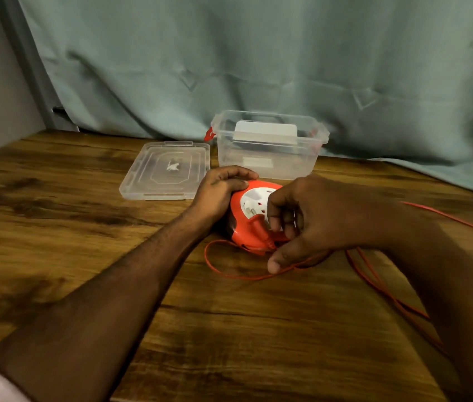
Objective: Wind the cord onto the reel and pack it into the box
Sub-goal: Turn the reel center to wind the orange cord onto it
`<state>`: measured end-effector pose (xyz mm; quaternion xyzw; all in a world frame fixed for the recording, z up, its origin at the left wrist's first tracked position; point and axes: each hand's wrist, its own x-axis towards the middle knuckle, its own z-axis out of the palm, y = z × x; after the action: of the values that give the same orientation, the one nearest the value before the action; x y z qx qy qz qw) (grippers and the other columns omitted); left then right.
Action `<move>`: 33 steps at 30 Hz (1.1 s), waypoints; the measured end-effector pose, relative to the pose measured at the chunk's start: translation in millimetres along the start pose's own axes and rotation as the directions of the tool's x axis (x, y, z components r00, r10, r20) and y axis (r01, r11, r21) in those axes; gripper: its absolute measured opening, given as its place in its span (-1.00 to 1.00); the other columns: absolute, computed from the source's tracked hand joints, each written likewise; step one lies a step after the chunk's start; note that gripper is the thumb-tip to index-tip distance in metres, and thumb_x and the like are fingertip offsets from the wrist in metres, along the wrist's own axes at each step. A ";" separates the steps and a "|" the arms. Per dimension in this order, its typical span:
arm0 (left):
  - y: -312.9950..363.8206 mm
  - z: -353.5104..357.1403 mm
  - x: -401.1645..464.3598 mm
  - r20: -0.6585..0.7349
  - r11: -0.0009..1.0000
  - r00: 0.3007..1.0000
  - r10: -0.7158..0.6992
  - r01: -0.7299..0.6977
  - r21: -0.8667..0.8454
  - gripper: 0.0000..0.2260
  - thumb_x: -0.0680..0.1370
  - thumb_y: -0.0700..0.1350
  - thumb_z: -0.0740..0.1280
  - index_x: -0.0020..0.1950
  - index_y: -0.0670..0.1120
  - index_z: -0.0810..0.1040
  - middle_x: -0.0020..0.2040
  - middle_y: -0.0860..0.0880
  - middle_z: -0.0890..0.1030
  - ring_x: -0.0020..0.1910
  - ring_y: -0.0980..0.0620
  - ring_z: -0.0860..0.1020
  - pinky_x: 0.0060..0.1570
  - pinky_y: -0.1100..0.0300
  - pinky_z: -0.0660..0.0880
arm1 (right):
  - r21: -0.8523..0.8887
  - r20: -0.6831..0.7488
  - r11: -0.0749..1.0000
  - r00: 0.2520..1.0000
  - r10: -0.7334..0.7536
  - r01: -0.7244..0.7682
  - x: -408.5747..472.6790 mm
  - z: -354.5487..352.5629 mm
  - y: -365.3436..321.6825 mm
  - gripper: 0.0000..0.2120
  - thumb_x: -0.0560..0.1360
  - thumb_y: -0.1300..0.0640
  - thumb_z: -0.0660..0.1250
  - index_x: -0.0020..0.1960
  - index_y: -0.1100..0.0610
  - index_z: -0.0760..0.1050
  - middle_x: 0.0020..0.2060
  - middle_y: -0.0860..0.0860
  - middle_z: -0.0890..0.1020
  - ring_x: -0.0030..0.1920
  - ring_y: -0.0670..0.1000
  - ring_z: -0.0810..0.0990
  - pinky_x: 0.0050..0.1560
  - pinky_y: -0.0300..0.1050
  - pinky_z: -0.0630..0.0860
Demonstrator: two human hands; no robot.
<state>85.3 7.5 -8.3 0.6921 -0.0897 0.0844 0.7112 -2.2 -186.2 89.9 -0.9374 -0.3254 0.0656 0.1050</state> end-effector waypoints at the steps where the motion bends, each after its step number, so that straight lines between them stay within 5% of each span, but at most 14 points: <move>1: -0.4 -0.5 0.0 0.000 1.000 1.000 0.000 0.000 0.000 -0.76 0.52 -0.38 0.26 0.02 -0.18 0.68 0.01 -0.18 0.70 -0.02 -0.13 0.65 0.04 0.02 0.59 | -0.070 -0.005 0.998 1.000 0.000 0.000 0.3 3.0 -3.4 -0.42 0.14 -0.45 0.57 -0.02 -0.15 0.51 -0.21 -0.18 0.61 -0.17 -0.15 0.58 -0.21 -0.12 0.49; 5: -0.2 -1.8 -0.1 0.033 0.999 0.999 0.029 -0.028 -0.025 -0.75 0.47 -0.35 0.27 0.06 -0.24 0.67 -0.05 -0.20 0.69 -0.08 -0.10 0.66 -0.05 0.09 0.59 | -0.236 -0.075 0.967 0.990 -0.120 0.100 2.3 13.4 -11.5 -0.22 0.29 -0.31 0.56 0.37 -0.34 0.20 0.07 -0.21 0.58 -0.12 -0.17 0.49 -0.15 -0.09 0.43; 7: 0.7 -0.4 0.0 0.041 0.999 0.999 0.014 -0.013 -0.042 -0.77 0.50 -0.38 0.26 0.04 -0.23 0.66 -0.04 -0.20 0.68 -0.09 -0.07 0.65 -0.11 0.18 0.58 | -0.293 -0.095 0.938 0.971 -0.221 0.185 3.6 16.4 -15.0 -0.30 0.36 -0.26 0.47 0.44 -0.35 0.28 0.19 -0.22 0.59 -0.05 -0.20 0.46 -0.11 -0.11 0.44; 10: -0.9 0.3 1.1 0.028 0.999 1.000 -0.007 0.008 -0.051 -0.77 0.51 -0.39 0.25 0.03 -0.23 0.66 -0.04 -0.18 0.68 -0.10 -0.05 0.64 -0.19 0.24 0.56 | -0.313 -0.090 0.927 0.965 -0.248 0.209 4.4 17.1 -17.3 -0.49 0.37 -0.31 0.30 0.32 -0.28 0.48 0.08 -0.23 0.62 -0.09 -0.20 0.43 -0.21 -0.17 0.36; 17: -2.5 -0.7 2.8 0.033 0.998 0.999 0.006 -0.004 -0.066 -0.78 0.42 -0.31 0.30 -0.02 -0.19 0.68 -0.08 -0.17 0.68 -0.08 -0.10 0.63 -0.04 0.09 0.58 | -0.099 -0.116 0.986 0.983 -0.144 0.133 8.0 15.5 -11.6 -0.72 0.44 -0.13 0.51 0.11 -0.17 0.56 -0.33 -0.18 0.66 -0.26 -0.21 0.60 -0.24 -0.18 0.48; 23: -0.8 -0.7 0.4 0.015 1.000 1.000 0.011 -0.010 -0.016 -0.78 0.43 -0.27 0.30 -0.01 -0.14 0.69 -0.01 -0.19 0.70 -0.01 -0.16 0.64 0.13 -0.10 0.58 | -0.234 -0.121 0.968 0.985 -0.126 0.095 6.1 11.2 -8.6 -0.71 0.44 -0.31 0.46 -0.12 -0.10 0.64 -0.28 -0.20 0.55 -0.25 -0.21 0.48 -0.24 -0.16 0.38; 27: -1.6 -2.0 1.7 0.017 1.000 1.000 0.014 -0.013 -0.004 -0.76 0.48 -0.34 0.27 0.04 -0.19 0.68 0.05 -0.26 0.70 0.01 -0.19 0.65 0.12 -0.08 0.58 | -0.280 -0.120 0.949 0.976 -0.184 0.145 4.6 12.2 -14.7 -0.69 0.50 -0.29 0.40 -0.25 -0.14 0.42 -0.17 -0.19 0.46 -0.20 -0.15 0.44 -0.24 -0.14 0.34; 33: -1.0 -1.4 2.3 0.027 1.000 1.000 0.013 -0.012 -0.020 -0.77 0.48 -0.36 0.28 0.00 -0.17 0.68 -0.03 -0.18 0.69 -0.02 -0.09 0.64 0.01 0.10 0.57 | -0.416 -0.137 0.892 0.957 -0.254 0.177 0.3 16.1 -30.3 -0.83 0.62 -0.18 0.26 -0.03 -0.11 0.43 -0.06 -0.14 0.50 -0.11 -0.01 0.52 -0.34 -0.16 0.17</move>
<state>87.9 8.8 -8.7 0.6856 -0.1046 0.0784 0.7161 -23.1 -160.3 81.5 -0.8988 -0.4229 -0.1030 -0.0516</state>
